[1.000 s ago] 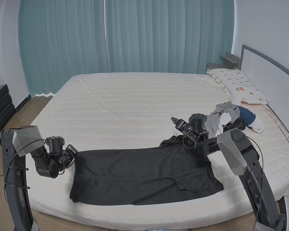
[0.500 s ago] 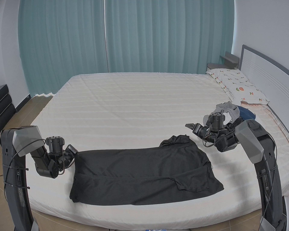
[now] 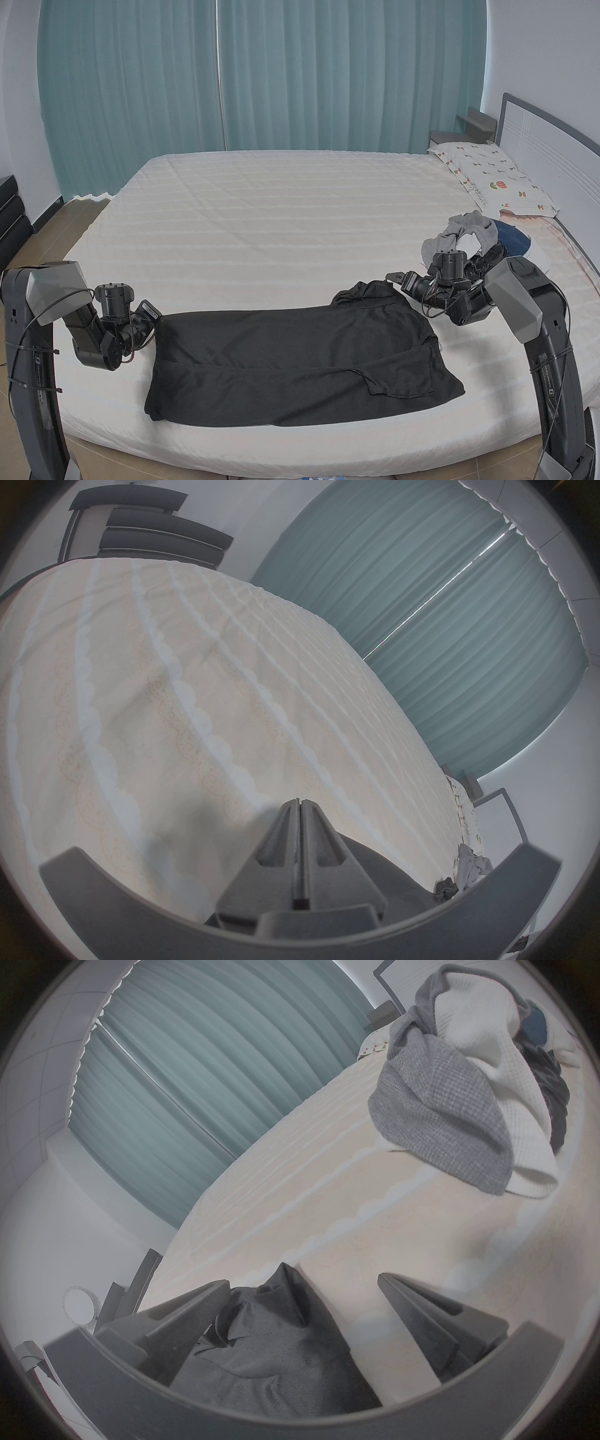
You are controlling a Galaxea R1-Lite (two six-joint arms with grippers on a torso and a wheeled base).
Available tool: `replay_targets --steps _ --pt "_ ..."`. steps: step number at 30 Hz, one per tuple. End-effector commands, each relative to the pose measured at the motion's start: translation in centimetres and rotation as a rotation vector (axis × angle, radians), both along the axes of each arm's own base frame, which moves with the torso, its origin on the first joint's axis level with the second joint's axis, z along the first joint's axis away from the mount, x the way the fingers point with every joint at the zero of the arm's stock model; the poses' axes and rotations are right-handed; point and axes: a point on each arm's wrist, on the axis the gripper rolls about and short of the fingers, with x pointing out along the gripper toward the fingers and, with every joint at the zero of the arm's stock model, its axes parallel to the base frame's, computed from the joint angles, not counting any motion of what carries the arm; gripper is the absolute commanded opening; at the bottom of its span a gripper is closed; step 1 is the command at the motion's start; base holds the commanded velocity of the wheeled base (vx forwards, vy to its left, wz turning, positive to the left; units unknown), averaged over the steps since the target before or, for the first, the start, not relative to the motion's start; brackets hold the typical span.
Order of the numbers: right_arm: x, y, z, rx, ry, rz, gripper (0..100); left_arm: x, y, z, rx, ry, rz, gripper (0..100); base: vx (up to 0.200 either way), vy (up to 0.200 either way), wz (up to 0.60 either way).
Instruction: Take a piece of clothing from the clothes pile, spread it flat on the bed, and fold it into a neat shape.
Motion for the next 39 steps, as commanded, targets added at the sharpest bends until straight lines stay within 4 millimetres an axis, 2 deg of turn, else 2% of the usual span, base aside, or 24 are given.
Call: replay_targets --steps 1,5,12,13,24,29,31,36,39 --pt "-0.2 0.0 -0.4 -0.002 0.015 0.003 100 0.0 0.0 0.0 0.001 -0.001 0.0 0 0.0 0.0 0.0" --pt "-0.6 0.0 -0.9 -0.004 0.033 0.008 100 0.0 0.0 0.0 0.001 -0.001 0.0 0 0.0 0.0 0.0" --pt "-1.3 -0.2 -0.5 0.005 0.044 0.01 100 0.0 0.0 0.0 0.001 -0.001 0.0 0 0.0 0.0 0.0" --pt "-1.5 -0.1 -0.5 0.007 0.046 0.022 0 0.0 0.0 0.0 0.001 -0.001 0.0 0 0.0 0.0 0.0" --pt "-2.1 -0.4 -0.7 0.02 0.032 0.045 0 0.0 0.0 0.0 0.001 -0.001 0.0 0 0.0 0.0 0.0" --pt "-2.0 -0.6 0.5 0.032 0.012 0.036 0 0.1 0.0 0.0 0.001 -0.002 0.0 0 0.0 0.0 0.0" --pt "-1.7 -1.5 2.3 0.052 -0.036 0.014 0 0.1 0.2 0.4 -0.01 -0.012 0.006 0 0.0 0.0 0.0" --pt "-2.3 -2.5 4.4 0.127 -0.091 -0.03 0 0.1 0.3 1.1 -0.041 -0.034 0.029 0 0.0 0.0 0.0" --pt "-2.7 -3.0 4.1 0.13 -0.08 -0.033 0 -0.1 0.2 1.4 -0.043 -0.047 0.03 0 0.0 0.0 0.0"
